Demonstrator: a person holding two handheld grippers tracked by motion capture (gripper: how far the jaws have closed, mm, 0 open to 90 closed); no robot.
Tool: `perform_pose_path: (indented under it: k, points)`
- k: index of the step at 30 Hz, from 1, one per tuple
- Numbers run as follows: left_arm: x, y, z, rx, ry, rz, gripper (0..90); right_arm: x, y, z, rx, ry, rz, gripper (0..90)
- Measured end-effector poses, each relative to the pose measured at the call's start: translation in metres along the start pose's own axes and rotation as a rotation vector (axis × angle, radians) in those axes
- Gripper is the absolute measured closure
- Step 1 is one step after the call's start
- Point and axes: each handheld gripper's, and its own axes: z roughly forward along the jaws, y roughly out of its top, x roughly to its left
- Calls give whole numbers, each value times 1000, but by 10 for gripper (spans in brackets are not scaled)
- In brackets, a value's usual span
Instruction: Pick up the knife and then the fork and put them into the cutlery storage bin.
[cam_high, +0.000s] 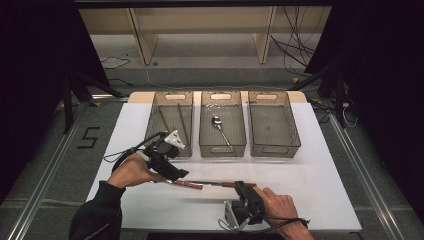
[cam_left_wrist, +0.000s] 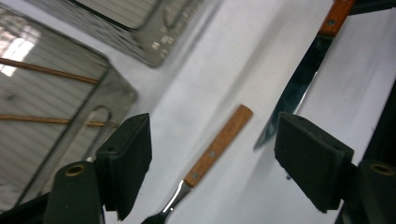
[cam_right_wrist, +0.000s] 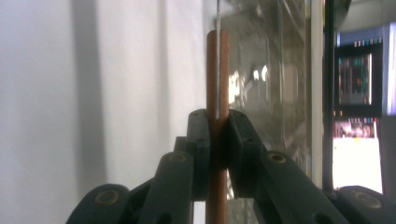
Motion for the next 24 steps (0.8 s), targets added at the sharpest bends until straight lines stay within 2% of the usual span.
perform_pose_path:
  k: [3,5,8,10,11,13,17,22,24]
  points:
    - [2,-6,-9,-62,19,-29,240,-8,-13,2,27,9,56,812]
    - [2,-9,-12,-83,30,-34,230,-18,-23,4,41,30,109,812]
    - [2,-15,-12,-94,42,-47,218,-34,-40,6,63,64,261,812]
    - [2,-19,-9,-104,45,-57,208,-45,-50,6,86,96,387,812]
    - [2,-20,-8,-108,46,-58,206,-52,-56,8,76,104,429,812]
    - [1,-23,-3,-114,43,-67,205,-64,-66,9,65,135,553,812]
    - [-3,-29,6,-123,46,-61,198,-88,-87,15,15,210,792,812]
    - [-4,-35,16,-126,49,-53,180,-113,-110,26,-37,281,1030,812]
    - [-3,-38,21,-122,44,-54,178,-122,-118,31,-47,304,1106,812]
